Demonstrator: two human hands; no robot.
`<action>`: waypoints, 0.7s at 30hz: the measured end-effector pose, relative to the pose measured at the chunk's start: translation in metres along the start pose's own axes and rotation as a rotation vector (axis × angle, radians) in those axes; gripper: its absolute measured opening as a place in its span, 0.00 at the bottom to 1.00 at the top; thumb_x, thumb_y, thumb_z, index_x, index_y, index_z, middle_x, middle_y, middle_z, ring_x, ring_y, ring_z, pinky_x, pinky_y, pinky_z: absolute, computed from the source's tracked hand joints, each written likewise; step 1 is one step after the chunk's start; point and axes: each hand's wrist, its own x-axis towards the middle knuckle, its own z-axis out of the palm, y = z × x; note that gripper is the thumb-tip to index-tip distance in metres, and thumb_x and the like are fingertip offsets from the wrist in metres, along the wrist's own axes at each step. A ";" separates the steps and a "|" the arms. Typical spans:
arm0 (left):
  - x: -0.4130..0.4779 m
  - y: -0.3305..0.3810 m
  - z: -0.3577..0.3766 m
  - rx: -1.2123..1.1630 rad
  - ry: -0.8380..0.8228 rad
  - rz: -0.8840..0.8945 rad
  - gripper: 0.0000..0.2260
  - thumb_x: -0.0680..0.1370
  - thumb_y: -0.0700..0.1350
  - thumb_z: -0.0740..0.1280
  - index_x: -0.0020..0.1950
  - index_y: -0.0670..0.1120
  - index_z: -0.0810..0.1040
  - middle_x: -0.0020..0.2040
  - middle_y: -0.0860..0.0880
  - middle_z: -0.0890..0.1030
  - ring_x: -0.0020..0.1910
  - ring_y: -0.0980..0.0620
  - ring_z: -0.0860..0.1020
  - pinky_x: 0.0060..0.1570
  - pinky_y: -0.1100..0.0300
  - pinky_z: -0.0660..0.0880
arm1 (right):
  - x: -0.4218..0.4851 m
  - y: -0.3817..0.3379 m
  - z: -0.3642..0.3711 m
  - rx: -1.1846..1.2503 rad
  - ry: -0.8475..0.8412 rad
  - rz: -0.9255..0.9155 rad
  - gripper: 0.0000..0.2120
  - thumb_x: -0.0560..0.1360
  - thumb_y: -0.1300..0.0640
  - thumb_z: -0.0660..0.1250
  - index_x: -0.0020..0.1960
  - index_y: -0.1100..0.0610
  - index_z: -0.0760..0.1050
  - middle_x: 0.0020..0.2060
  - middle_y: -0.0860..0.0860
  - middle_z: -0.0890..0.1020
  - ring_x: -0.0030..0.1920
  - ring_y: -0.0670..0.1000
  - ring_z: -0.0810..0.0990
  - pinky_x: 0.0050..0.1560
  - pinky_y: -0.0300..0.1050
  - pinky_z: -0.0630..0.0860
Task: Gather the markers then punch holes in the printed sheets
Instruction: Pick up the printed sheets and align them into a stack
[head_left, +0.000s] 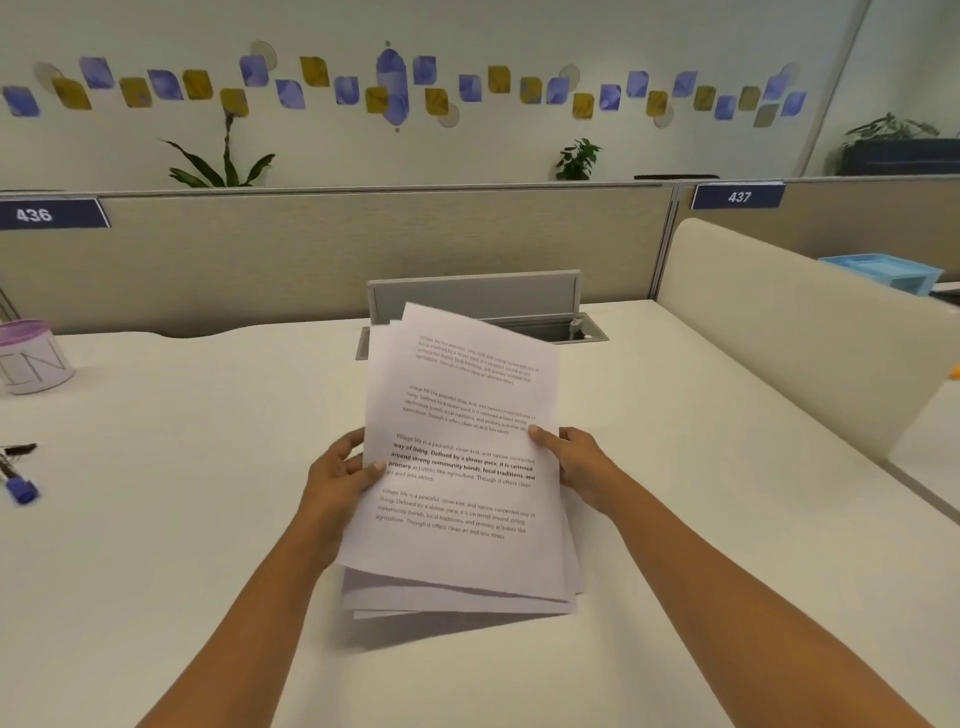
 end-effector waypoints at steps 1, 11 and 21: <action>0.000 0.003 0.000 -0.024 -0.025 0.008 0.17 0.75 0.32 0.64 0.60 0.48 0.73 0.42 0.49 0.86 0.37 0.49 0.84 0.35 0.55 0.81 | -0.003 -0.003 0.002 0.061 -0.080 -0.008 0.21 0.76 0.50 0.66 0.64 0.58 0.69 0.59 0.53 0.79 0.57 0.55 0.79 0.50 0.46 0.78; 0.012 0.034 0.005 -0.029 -0.211 0.111 0.16 0.74 0.31 0.63 0.58 0.47 0.76 0.48 0.47 0.85 0.45 0.48 0.84 0.41 0.56 0.81 | -0.022 -0.036 0.001 0.239 -0.202 -0.331 0.16 0.77 0.59 0.64 0.64 0.61 0.73 0.55 0.58 0.81 0.51 0.56 0.83 0.49 0.50 0.82; 0.021 0.072 0.020 0.016 -0.154 0.270 0.09 0.73 0.34 0.66 0.49 0.45 0.80 0.39 0.52 0.86 0.38 0.53 0.84 0.38 0.60 0.81 | -0.039 -0.082 0.008 0.204 -0.220 -0.470 0.12 0.71 0.64 0.70 0.55 0.59 0.78 0.52 0.58 0.82 0.51 0.60 0.81 0.54 0.60 0.79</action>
